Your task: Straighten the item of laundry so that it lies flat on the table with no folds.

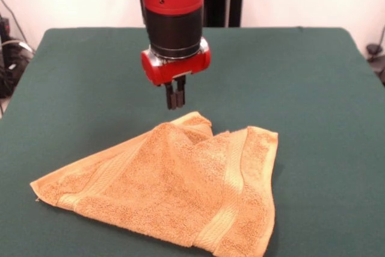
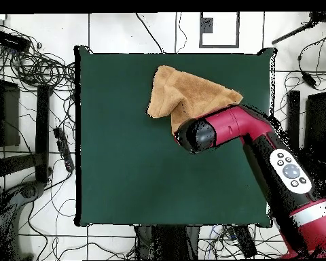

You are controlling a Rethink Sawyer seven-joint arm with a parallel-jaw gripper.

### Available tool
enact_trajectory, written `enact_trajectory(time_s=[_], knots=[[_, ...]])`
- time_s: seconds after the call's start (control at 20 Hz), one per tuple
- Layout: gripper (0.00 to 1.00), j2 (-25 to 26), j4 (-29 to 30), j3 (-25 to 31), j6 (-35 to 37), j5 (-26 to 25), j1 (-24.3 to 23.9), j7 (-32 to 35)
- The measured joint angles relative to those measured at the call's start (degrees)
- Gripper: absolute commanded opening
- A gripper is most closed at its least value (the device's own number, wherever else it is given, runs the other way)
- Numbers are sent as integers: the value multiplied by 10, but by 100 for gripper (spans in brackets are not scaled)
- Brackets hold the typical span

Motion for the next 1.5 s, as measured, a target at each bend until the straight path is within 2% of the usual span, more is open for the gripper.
enact_trajectory(time_s=[0.45, 0.95, 1.5], knots=[[0, 37, 0, 0, -5, -1, -2, 0], [0, 68, 0, 0, -50, -18, -15, 0], [0, 74, -6, -3, -52, -13, -14, 0]])
